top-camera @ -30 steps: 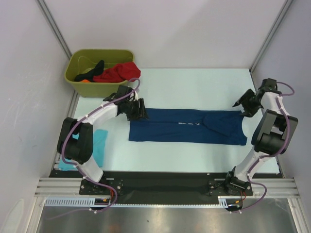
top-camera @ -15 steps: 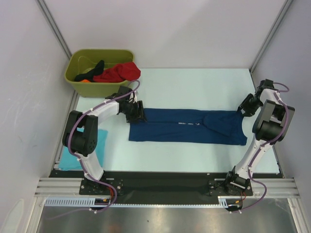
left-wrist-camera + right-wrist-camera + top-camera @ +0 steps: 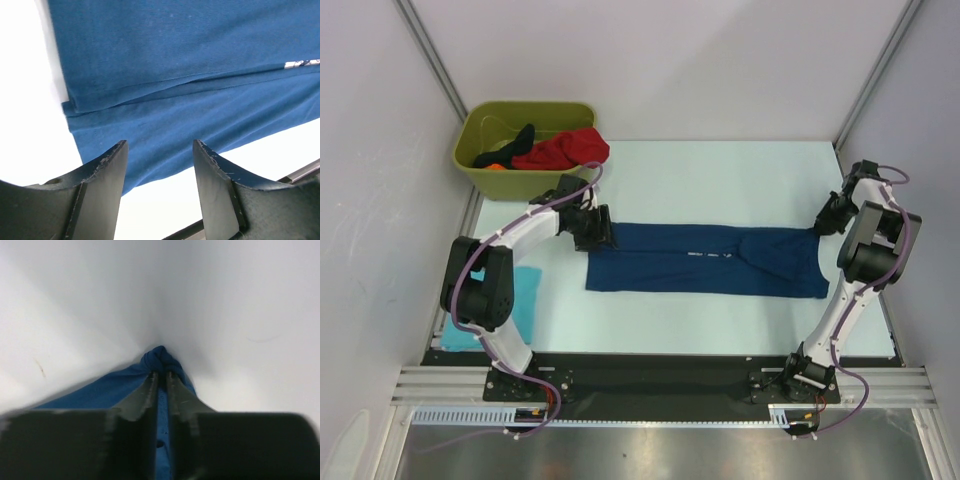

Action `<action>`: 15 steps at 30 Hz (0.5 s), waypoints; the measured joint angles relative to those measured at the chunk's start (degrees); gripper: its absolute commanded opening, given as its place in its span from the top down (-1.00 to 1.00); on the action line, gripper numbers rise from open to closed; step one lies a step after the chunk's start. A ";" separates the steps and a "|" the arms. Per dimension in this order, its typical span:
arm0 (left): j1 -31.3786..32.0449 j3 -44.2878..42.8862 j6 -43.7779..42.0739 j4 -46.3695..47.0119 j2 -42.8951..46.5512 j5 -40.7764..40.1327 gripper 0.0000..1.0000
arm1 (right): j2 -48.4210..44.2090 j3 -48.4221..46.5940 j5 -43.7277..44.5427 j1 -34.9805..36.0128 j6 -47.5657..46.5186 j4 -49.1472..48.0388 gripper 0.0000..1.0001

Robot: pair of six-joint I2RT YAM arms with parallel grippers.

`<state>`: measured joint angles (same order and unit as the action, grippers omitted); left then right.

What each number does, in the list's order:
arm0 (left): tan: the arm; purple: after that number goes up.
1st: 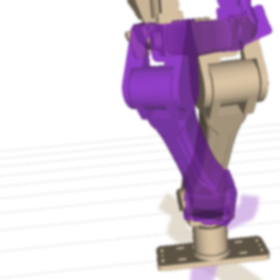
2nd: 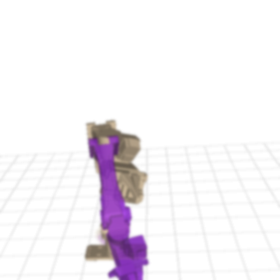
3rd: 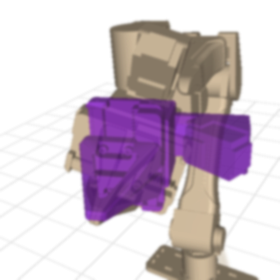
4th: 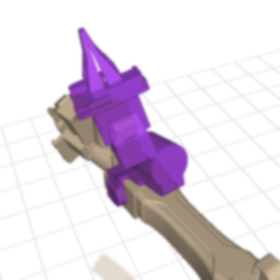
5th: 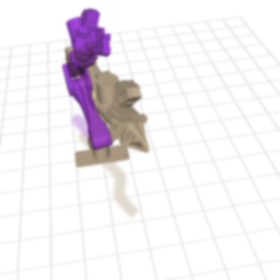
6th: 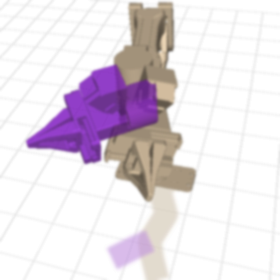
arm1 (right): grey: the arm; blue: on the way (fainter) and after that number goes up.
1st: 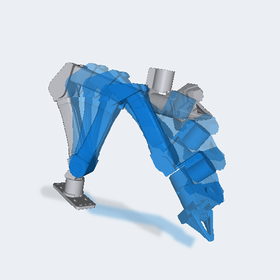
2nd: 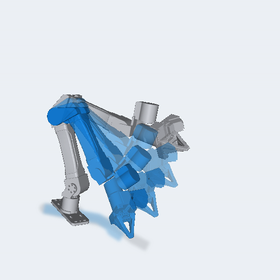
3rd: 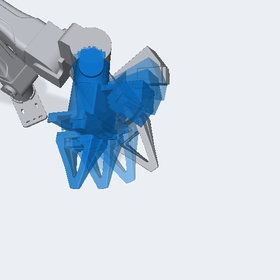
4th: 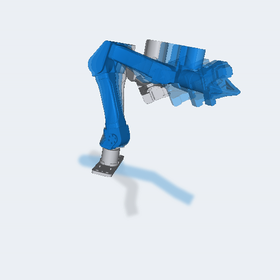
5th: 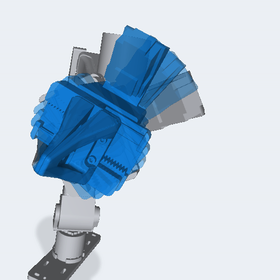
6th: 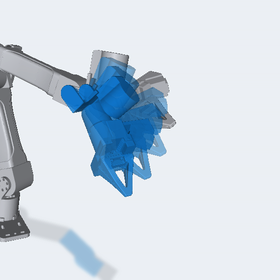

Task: Fold and stack the t-shirts
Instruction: Fold the tshirt

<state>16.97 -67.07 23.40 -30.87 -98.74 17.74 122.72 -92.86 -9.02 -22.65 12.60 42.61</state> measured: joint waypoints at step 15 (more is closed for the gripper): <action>-0.17 1.60 -0.87 -2.45 7.21 -5.25 -0.25 | 11.47 -18.51 10.93 8.76 -0.92 -4.55 0.98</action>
<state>16.80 -65.47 22.52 -33.32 -91.53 12.49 134.19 -111.37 1.91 -13.89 11.68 38.06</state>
